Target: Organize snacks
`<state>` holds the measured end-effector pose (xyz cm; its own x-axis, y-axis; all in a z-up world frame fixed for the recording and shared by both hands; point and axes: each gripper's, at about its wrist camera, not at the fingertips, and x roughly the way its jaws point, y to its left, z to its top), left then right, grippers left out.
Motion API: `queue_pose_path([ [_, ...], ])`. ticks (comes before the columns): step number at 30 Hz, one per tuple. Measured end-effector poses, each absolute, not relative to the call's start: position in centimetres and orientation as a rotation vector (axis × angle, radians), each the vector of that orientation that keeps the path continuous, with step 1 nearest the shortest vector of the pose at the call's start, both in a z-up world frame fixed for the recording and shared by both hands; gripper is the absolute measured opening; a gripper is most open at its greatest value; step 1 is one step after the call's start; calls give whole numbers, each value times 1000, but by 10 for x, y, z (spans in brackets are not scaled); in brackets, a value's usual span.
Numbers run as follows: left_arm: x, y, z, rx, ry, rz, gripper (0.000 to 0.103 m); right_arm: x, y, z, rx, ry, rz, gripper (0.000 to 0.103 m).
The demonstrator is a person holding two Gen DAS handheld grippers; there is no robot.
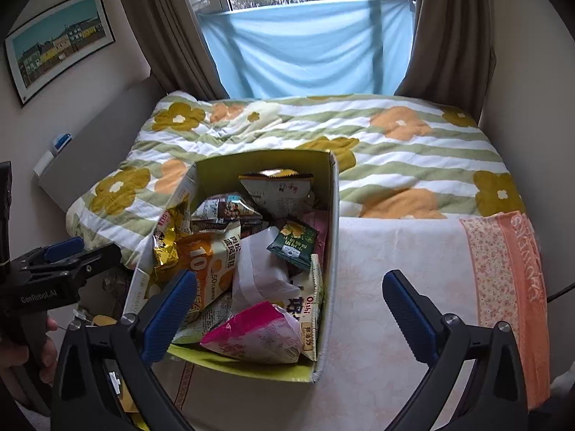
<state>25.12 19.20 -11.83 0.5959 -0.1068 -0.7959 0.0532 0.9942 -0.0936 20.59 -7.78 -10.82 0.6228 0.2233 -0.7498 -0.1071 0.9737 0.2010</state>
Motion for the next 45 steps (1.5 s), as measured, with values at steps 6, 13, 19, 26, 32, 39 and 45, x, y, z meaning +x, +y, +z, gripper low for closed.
queue_pose_path([
  [6,198,161,-71,-41,799,-107,103,162,-104,-68,119,772,167,103],
  [13,104,121,-15,17,620,-132,103,86,-146,-16,70,659,71,103],
  [19,47,102,-5,1,557,-137,103,25,-166,4,52,594,-5,103],
  [26,14,82,-7,51,532,-133,103,-13,-172,2,52,572,-65,103],
  [32,2,78,-7,56,525,-147,103,-21,-174,0,59,565,-80,103],
  [39,1,79,-7,48,525,-148,103,-21,-172,-1,58,560,-76,103],
  [45,1,77,-7,46,524,-144,103,-21,-171,-2,57,557,-72,103],
])
